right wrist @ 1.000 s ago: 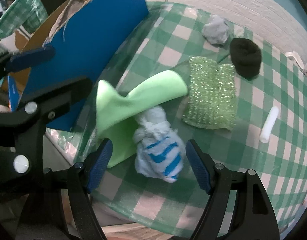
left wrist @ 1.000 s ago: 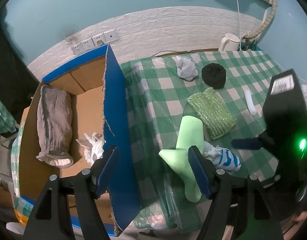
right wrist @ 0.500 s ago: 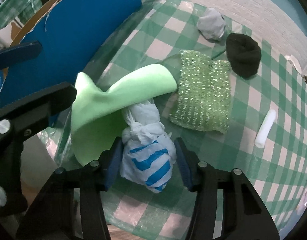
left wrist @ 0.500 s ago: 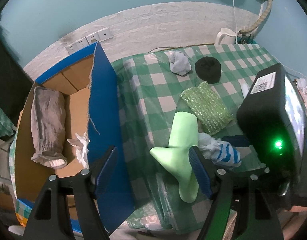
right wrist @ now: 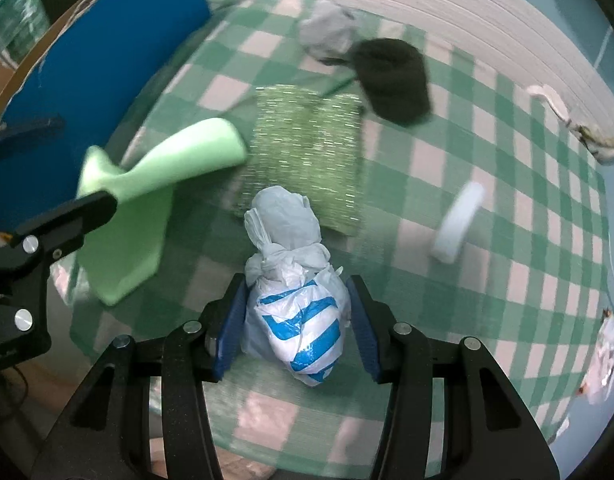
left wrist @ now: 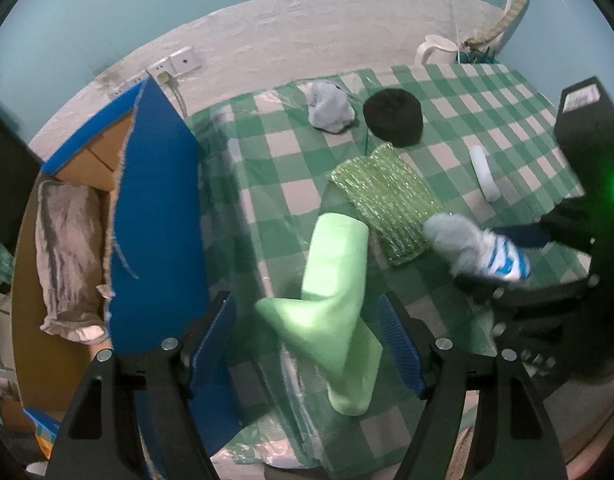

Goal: Organize soft objects
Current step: 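Lift the striped bundle with the right gripper while the left grasps the green foam boot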

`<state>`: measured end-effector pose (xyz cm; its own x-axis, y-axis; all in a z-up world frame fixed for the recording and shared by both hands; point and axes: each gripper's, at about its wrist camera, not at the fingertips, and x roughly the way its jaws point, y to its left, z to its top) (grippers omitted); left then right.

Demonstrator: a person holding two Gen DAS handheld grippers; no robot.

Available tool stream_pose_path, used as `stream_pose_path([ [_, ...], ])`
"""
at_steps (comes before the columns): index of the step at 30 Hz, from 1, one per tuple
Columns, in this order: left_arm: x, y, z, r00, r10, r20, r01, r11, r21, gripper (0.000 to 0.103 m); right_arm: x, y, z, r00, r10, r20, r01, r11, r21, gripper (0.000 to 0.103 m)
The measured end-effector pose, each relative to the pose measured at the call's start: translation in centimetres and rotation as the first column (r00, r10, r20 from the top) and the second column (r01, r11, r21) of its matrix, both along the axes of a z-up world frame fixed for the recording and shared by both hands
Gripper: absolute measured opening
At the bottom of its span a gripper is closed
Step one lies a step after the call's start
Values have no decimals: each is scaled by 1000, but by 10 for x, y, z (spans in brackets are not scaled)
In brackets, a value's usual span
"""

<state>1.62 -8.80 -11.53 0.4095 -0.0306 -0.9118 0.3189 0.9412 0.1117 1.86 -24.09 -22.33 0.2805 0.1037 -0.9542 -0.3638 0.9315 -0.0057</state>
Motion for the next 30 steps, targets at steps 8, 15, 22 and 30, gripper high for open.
stream_pose_path([
  [8, 7, -9, -20, 998, -4, -56, 5, 1000, 20, 78, 4, -29, 1, 999, -38, 1, 38, 999, -8, 50],
  [15, 19, -13, -41, 994, 15, -106, -11, 999, 42, 78, 8, -44, -8, 999, -43, -16, 43, 999, -1, 58],
  [22, 25, -12, -54, 991, 24, -131, -19, 999, 43, 76, 20, -48, -16, 999, -37, 2, 37, 999, -18, 71],
  [30, 24, -4, -50, 997, 42, -70, -35, 995, 94, 39, 24, -40, -29, 1000, -24, -7, 23, 999, -49, 56],
])
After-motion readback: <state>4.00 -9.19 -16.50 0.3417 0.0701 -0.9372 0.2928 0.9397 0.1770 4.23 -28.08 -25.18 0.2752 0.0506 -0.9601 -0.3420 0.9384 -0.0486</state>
